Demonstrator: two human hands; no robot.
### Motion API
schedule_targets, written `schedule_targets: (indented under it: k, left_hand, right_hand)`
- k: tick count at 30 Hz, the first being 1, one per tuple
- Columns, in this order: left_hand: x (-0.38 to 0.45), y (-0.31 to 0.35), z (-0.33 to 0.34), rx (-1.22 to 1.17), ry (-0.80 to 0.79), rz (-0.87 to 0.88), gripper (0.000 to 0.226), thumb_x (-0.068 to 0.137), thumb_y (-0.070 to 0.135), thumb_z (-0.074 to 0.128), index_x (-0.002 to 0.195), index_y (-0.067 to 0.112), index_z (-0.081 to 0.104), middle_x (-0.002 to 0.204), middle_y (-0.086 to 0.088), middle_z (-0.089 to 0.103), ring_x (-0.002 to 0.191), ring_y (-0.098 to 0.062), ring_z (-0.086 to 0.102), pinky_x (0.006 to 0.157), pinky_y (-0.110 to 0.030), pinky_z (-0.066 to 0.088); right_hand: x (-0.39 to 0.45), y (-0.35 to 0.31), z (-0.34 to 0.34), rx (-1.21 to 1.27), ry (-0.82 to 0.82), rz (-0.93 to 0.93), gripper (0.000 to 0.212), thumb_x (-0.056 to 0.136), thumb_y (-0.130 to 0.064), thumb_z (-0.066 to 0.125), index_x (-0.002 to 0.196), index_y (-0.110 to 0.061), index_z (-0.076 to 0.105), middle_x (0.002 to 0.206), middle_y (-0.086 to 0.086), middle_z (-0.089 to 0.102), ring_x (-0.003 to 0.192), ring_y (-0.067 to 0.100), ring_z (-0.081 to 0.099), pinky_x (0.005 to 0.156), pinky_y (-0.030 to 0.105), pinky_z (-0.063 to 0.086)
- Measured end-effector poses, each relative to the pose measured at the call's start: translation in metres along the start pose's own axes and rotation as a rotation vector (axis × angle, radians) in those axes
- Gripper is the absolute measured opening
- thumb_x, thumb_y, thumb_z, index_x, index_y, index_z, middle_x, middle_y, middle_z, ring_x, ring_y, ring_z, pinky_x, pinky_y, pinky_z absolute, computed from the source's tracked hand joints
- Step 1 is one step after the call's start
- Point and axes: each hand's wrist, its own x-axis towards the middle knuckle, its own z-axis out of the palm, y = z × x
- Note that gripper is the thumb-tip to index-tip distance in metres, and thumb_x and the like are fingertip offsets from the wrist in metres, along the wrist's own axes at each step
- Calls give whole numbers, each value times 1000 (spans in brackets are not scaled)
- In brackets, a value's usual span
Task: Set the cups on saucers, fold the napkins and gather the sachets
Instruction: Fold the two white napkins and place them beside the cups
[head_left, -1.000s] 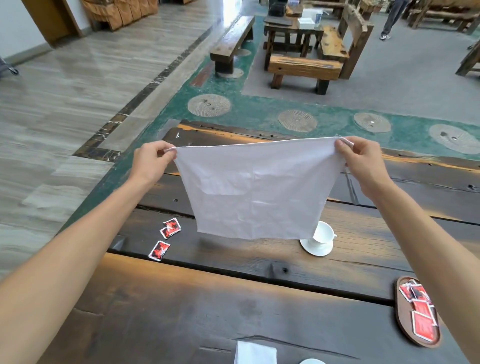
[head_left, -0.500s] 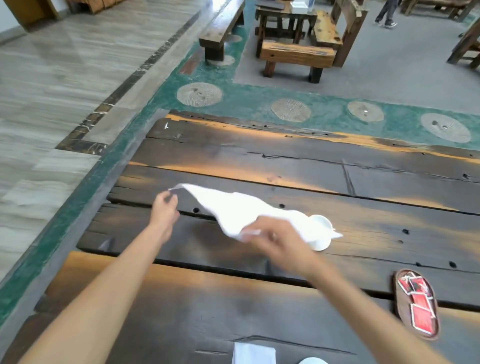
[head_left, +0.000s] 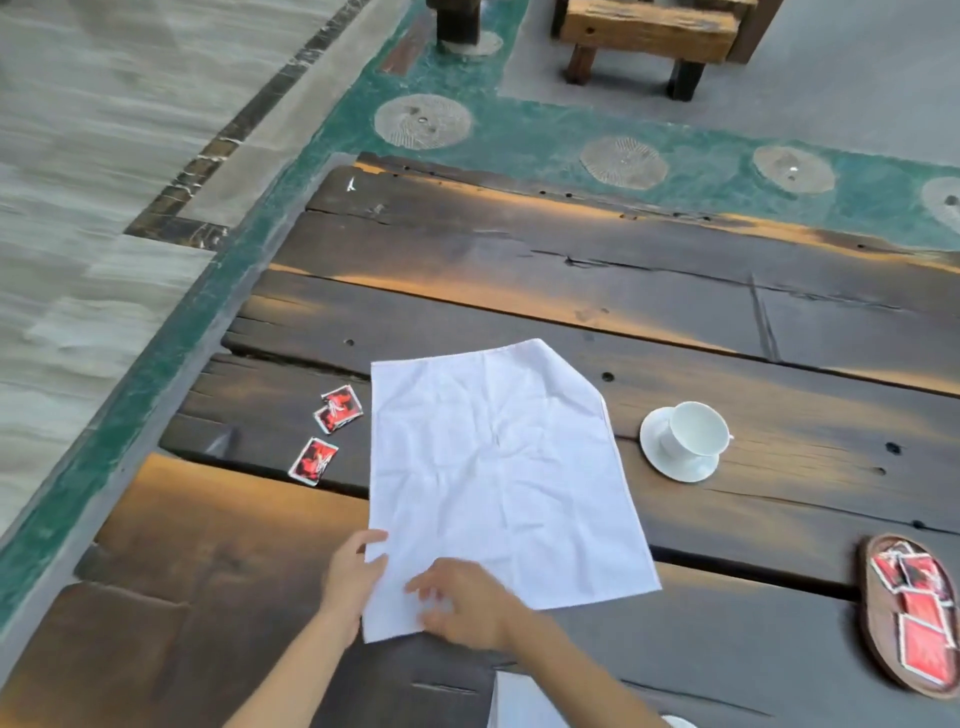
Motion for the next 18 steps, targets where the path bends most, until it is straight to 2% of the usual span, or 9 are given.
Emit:
schedule_targets:
  k: [2,4,7,10,13,16,18]
  left_hand:
    - [8,-8,-14,211,56,71,23,91,2,55,99,21,66,118,-3,64,115,-27,55,99,-38,45]
    - [17,-14,-24,320,75,125,22,93,5,53,98,22,66,114,-1,65,115,-25,54,101,-38,43]
    - [27,-14,-29,432,63,190,21,93,8,57,96,28,64,109,2,59,105,-19,57,88,-27,46]
    - [39,-2,-29,557,74,189,22,90,12,58,91,33,62,108,0,48,90,-13,53,72,-23,46]
    - [66,31,-29,587,75,326,24,88,8,57,86,30,65,99,0,43,86,-14,50,69,-25,42]
    - [111,81,-26,602,110,494,22,87,2,56,95,17,70,97,-7,54,96,-23,52,77,-26,33]
    - [144,115,-24,604,143,545,24,88,3,56,105,12,71,100,-12,60,99,-27,55,79,-29,35]
  right_hand:
    - [-2,31,-17,-61,131,94,35,92,-22,51,125,-23,61,125,3,58,120,22,51,105,35,37]
    - [-13,71,-37,-254,267,245,38,92,-24,47,128,-29,56,133,-2,49,126,22,43,101,35,34]
    - [-42,120,-51,-360,297,426,44,89,-44,53,131,-31,46,127,-2,43,122,21,44,95,34,36]
    - [-62,147,-51,-412,223,382,47,87,-57,51,124,-30,47,118,-7,45,115,17,47,88,31,37]
    - [-55,153,-71,-349,222,317,39,86,-58,51,113,-30,55,107,-12,50,106,13,52,83,29,40]
    - [-26,158,-123,-225,434,341,25,90,-46,57,100,-24,63,93,-7,59,91,18,58,74,28,42]
    - [5,161,-166,-126,562,366,19,92,-34,58,103,-20,64,94,-2,62,91,22,59,74,28,40]
